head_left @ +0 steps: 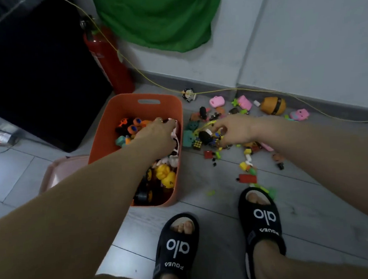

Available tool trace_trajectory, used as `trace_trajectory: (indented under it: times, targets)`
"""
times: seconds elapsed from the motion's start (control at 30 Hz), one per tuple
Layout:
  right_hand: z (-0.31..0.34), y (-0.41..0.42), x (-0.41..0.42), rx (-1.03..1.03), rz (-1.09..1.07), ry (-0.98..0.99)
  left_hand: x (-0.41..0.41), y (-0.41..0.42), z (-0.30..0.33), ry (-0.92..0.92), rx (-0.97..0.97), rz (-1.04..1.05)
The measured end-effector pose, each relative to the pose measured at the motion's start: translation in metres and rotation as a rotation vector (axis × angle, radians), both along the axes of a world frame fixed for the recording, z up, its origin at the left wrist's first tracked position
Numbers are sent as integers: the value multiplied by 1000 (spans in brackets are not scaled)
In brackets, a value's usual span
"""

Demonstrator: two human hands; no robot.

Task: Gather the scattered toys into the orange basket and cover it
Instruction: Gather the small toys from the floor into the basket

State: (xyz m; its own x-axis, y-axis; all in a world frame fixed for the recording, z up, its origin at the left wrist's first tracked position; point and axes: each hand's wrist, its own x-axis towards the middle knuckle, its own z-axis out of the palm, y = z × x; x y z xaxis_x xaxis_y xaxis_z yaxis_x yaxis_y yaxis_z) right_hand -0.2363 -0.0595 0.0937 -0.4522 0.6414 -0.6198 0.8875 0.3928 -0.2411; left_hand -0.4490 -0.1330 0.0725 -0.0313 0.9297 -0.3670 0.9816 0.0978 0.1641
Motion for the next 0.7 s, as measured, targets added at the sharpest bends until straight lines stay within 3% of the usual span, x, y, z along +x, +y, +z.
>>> trace_trajectory:
  times: [0.17, 0.3, 0.43, 0.53, 0.6, 0.7]
  targets:
    - [-51, 2, 74, -112, -97, -189, 75, 20, -28, -9, -28, -251]
    - [-103, -16, 128, -405, -543, -152, 118, 20, -88, -27, -244, -340]
    - [-165, -45, 160, -472, -886, -156, 127, 7, -152, 11, -456, -304]
    - [-213, -73, 161, -404, -1088, -151, 121, -7, -186, -14, -548, -232]
    - [-245, -89, 151, -231, -1156, -51, 117, -14, -210, -41, -531, -191]
    - [-270, -110, 127, 81, -961, 50, 117, -26, -234, -54, -440, -186]
